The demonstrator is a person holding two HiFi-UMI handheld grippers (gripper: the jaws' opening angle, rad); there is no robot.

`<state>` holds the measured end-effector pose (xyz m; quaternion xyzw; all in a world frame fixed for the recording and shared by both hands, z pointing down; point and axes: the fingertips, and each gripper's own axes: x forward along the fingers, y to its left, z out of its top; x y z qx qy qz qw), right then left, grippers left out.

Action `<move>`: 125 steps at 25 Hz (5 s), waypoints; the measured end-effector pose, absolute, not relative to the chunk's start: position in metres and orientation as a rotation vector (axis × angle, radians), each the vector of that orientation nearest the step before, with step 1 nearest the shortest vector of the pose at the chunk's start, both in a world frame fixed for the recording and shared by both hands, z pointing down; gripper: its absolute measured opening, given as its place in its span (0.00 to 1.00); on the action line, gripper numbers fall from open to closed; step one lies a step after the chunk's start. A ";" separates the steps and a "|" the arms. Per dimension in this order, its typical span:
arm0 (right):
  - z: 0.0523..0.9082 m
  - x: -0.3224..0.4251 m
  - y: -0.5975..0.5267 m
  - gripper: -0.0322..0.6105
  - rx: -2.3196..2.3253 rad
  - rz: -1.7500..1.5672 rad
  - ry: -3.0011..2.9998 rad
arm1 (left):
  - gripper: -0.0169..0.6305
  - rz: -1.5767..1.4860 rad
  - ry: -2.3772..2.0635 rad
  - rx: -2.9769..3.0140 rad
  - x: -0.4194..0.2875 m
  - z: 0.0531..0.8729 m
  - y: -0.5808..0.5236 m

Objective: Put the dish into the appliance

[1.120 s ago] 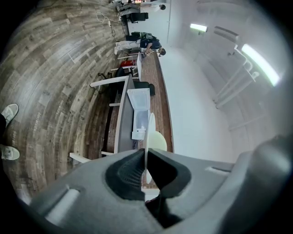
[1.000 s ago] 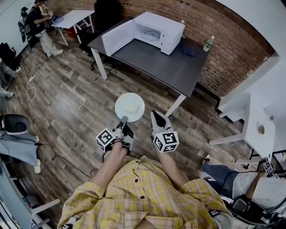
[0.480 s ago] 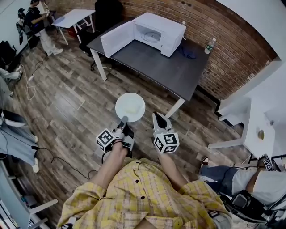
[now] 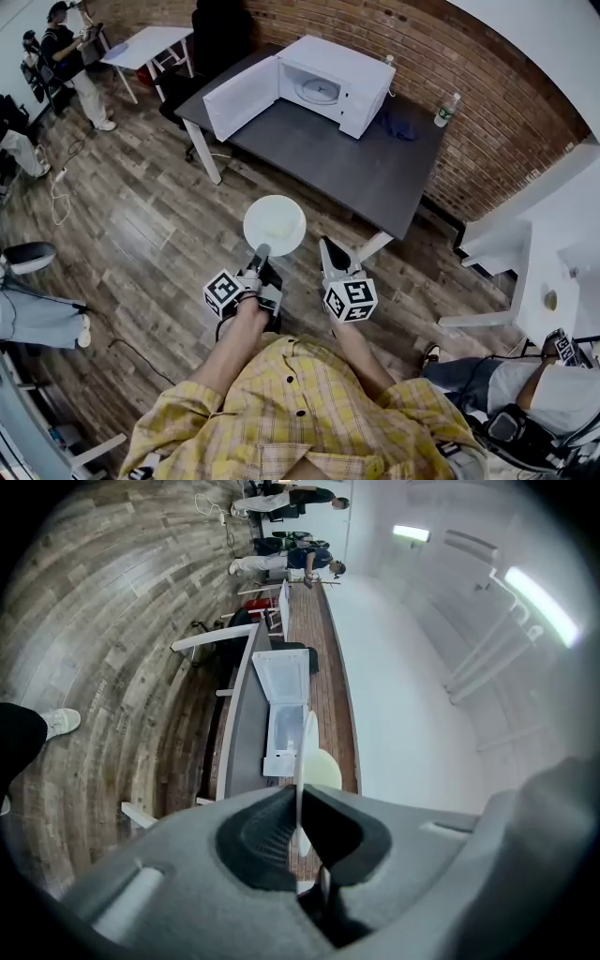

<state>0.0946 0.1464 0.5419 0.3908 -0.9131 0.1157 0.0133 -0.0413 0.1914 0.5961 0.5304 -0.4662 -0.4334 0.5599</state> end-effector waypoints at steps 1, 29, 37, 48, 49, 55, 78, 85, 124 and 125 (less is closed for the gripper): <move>0.542 0.090 0.135 0.06 1.222 0.363 -2.840 | 0.04 -1.019 -1.095 1.252 -0.045 0.595 0.180; 0.522 -0.017 -0.082 0.06 1.439 0.382 -2.712 | 0.04 -0.863 -0.984 1.296 -0.153 0.588 -0.048; 0.523 -0.011 -0.116 0.05 1.506 0.395 -2.664 | 0.04 -0.841 -0.948 1.301 -0.152 0.589 -0.086; 0.532 0.003 -0.176 0.06 1.501 0.414 -2.675 | 0.04 -0.823 -0.971 1.311 -0.140 0.599 -0.151; 0.532 0.004 -0.184 0.06 1.504 0.416 -2.677 | 0.04 -0.825 -0.974 1.311 -0.139 0.598 -0.158; 0.536 0.004 -0.211 0.05 1.463 0.390 -2.694 | 0.04 -0.830 -0.981 1.303 -0.135 0.605 -0.188; 0.563 0.001 -0.299 0.06 1.347 0.429 -2.733 | 0.04 -0.798 -1.013 1.296 -0.113 0.641 -0.307; 0.571 -0.001 -0.313 0.05 1.324 0.425 -2.725 | 0.04 -0.762 -1.036 1.310 -0.113 0.665 -0.344; 0.591 0.009 -0.351 0.06 1.317 0.459 -2.673 | 0.05 -0.771 -1.114 1.275 -0.092 0.738 -0.488; 0.591 0.009 -0.352 0.05 1.317 0.457 -2.672 | 0.05 -0.770 -1.115 1.271 -0.092 0.739 -0.489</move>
